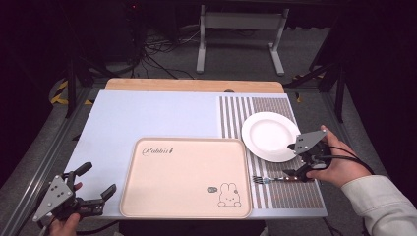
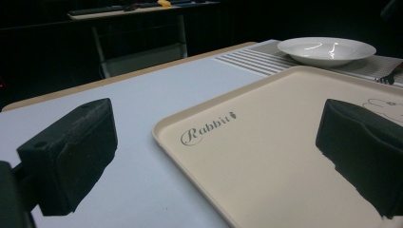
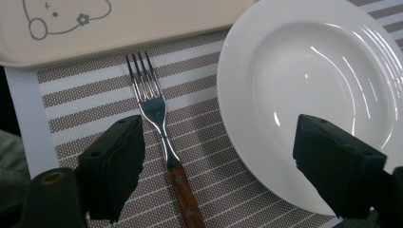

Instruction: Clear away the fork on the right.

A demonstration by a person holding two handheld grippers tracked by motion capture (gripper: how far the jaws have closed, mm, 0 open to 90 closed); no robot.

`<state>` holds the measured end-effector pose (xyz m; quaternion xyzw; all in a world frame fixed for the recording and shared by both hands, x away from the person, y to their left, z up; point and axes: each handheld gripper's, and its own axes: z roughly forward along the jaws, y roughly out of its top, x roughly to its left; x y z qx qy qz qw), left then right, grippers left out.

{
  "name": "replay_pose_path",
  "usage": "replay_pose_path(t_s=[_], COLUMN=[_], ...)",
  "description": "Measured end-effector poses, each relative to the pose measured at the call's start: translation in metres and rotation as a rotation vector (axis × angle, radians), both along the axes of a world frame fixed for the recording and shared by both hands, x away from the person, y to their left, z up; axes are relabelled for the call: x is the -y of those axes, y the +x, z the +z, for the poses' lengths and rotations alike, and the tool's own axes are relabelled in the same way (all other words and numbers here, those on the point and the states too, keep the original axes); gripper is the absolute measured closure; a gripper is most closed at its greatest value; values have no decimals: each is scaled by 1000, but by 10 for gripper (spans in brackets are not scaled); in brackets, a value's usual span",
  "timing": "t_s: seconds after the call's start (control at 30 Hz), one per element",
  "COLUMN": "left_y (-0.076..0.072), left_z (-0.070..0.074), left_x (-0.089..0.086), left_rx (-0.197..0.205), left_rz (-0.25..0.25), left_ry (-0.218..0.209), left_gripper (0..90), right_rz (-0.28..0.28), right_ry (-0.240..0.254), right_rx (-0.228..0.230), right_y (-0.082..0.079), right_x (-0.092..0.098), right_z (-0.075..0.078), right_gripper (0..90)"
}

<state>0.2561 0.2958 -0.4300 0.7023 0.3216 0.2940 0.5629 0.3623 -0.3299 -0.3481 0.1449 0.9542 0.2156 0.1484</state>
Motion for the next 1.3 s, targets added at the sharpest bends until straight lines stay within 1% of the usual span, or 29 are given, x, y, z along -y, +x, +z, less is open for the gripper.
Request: replay_pose_path(t_s=[0.17,0.27,0.37,0.43,0.57,0.6,0.83,0.87,0.9,1.0,1.07,1.1,1.2,1.27,1.3], left_y=[0,0,0,0,0,0,0,0,0,0,0,0,0,0,0], left_z=[1,1,1,1,0,0,0,0,0,0,0,0,0,1,0], left_x=[0,-1,-1,-1,0,-1,0,0,0,0,0,0,0,0,0], left_rx=[-2,-2,-2,-2,1,0,0,1,1,0,1,1,1,1,1], left_rz=[-2,-2,-2,-4,-4,-4,-3,-6,-4,-4,-4,-3,-6,-6,-5], left_ry=[2,1,0,2,2,2,1,3,2,1,2,0,4,4,3], left_gripper=[8,8,8,8,8,8,8,7,8,8,8,8,8,8,8], right_rz=[41,68,92,106,112,116,131,136,137,152,153,147,168,170,159], right_ry=[-60,-78,-100,-115,-157,-167,-202,-202,-211,-217,-221,-231,-264,-277,-283], right_rx=[-37,-49,-76,-85,-123,-140,-164,-161,-169,-175,-181,-189,-197,-207,-214], right_y=[4,5,5,5,4,5,6,7,6,7,7,7,8,9,9], right_x=[-5,-8,-9,-10,-12,-12,-14,-14,-15,-16,-18,-18,-19,-19,-18], right_z=[-2,-4,-6,-8,-13,-14,-17,-18,-19,-23,-26,-28,-34,-38,-40], right_gripper=[179,171,172,173,177,179,186,189,190,222,268,284,328,360,377])
